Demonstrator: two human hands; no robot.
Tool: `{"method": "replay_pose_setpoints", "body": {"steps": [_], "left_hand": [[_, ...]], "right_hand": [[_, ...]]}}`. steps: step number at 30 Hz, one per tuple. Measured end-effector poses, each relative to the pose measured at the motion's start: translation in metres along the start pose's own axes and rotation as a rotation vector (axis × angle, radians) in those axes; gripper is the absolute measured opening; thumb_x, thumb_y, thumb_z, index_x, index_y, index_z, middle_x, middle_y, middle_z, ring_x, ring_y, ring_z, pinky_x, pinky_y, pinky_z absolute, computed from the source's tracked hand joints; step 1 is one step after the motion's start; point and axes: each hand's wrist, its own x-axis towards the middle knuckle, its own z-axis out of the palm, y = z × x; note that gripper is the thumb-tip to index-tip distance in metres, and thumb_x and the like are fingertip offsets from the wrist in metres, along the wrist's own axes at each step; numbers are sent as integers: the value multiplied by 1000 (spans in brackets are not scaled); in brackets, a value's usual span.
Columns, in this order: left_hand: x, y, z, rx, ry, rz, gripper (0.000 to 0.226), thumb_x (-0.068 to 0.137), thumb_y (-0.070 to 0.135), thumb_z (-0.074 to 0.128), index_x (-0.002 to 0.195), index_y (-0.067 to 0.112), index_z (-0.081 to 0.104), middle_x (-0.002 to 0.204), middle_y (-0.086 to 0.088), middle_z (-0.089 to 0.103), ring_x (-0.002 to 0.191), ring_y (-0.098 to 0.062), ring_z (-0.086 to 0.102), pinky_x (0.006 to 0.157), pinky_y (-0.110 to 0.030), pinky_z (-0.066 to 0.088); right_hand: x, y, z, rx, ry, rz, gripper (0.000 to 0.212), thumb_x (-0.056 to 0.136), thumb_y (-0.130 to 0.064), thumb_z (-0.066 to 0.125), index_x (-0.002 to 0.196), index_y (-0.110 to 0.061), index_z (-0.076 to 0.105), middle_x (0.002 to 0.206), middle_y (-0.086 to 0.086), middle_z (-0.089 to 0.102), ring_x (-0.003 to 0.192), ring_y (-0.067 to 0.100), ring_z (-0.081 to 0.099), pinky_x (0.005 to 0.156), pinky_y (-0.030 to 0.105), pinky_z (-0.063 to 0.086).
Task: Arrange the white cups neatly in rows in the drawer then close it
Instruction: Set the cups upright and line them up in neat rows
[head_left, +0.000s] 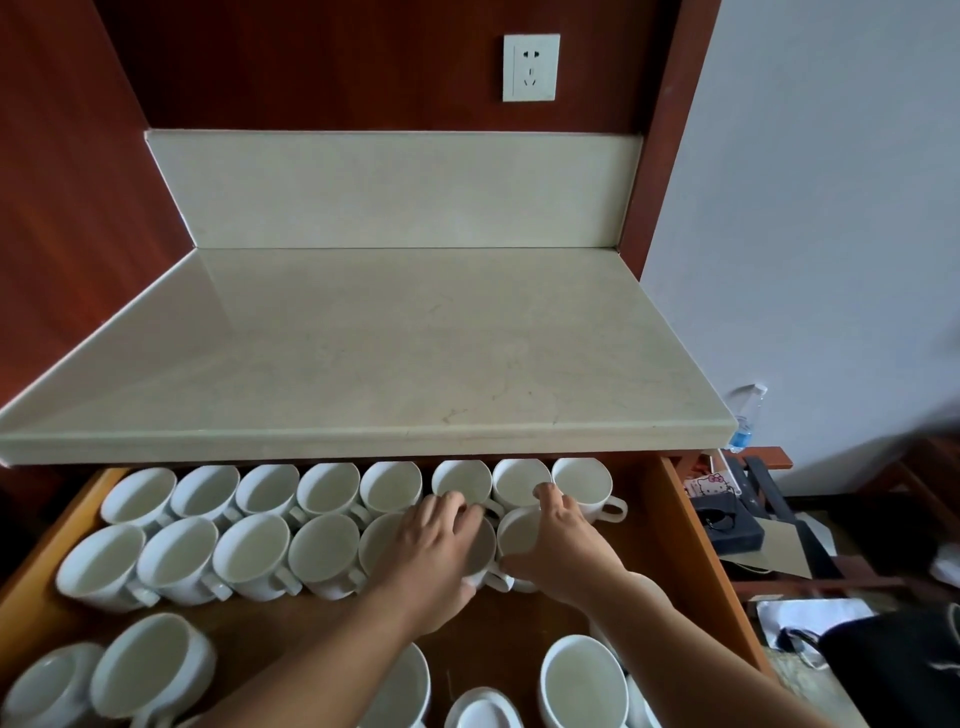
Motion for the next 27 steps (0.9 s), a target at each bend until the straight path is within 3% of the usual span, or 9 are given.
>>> {"method": "replay_pose_setpoints", "body": {"steps": [4, 8, 12, 16, 20, 23, 27], "left_hand": [[0, 2, 1, 50, -2, -5, 70, 72, 50, 71, 131, 19, 49, 121, -6, 47, 107, -31, 55, 97, -43, 47], [-1, -5, -13, -32, -90, -48, 97, 79, 62, 67, 156, 26, 20, 150, -3, 27, 136, -28, 34, 117, -42, 28], [-15, -35, -38, -112, -132, -54, 96, 81, 59, 66, 159, 31, 18, 152, 3, 33, 141, -20, 31, 119, -35, 25], [-31, -50, -45, -80, -188, -8, 89, 86, 45, 62, 159, 40, 10, 140, 9, 51, 130, -17, 46, 112, -32, 33], [-36, -48, -38, -121, -208, -3, 89, 95, 29, 59, 156, 51, -1, 133, 6, 57, 115, -20, 58, 97, -35, 48], [-38, -46, -27, -95, -223, -45, 87, 98, 26, 56, 156, 53, -3, 130, 4, 58, 103, -23, 64, 81, -39, 54], [-38, -48, -24, -109, -225, -67, 84, 97, 27, 57, 155, 53, 3, 127, 5, 60, 99, -23, 66, 78, -42, 57]], "right_hand": [[2, 3, 1, -14, -16, -10, 98, 74, -50, 81, 149, -21, 24, 138, 7, 43, 121, 26, 52, 93, 31, 45], [3, 9, -3, -25, -42, 10, 98, 80, -57, 75, 154, -21, 23, 146, 9, 42, 127, 26, 50, 100, 33, 45], [2, 16, -21, -37, -35, 17, 83, 86, -46, 68, 155, -21, 28, 146, 7, 53, 114, 20, 57, 86, 29, 47], [-3, 18, -24, -95, -79, 26, 75, 81, -42, 76, 145, -22, 42, 134, 3, 61, 104, 17, 59, 86, 31, 52], [-6, 17, -17, -126, -118, 34, 88, 76, -41, 82, 149, -22, 36, 132, 4, 58, 100, 16, 56, 82, 29, 52], [-6, 18, -13, -144, -87, 24, 88, 76, -38, 80, 150, -22, 35, 132, 3, 57, 101, 17, 56, 80, 28, 51], [-6, 19, -13, -150, -64, 42, 83, 78, -41, 76, 149, -24, 38, 133, 3, 61, 108, 20, 61, 83, 30, 54]]}}
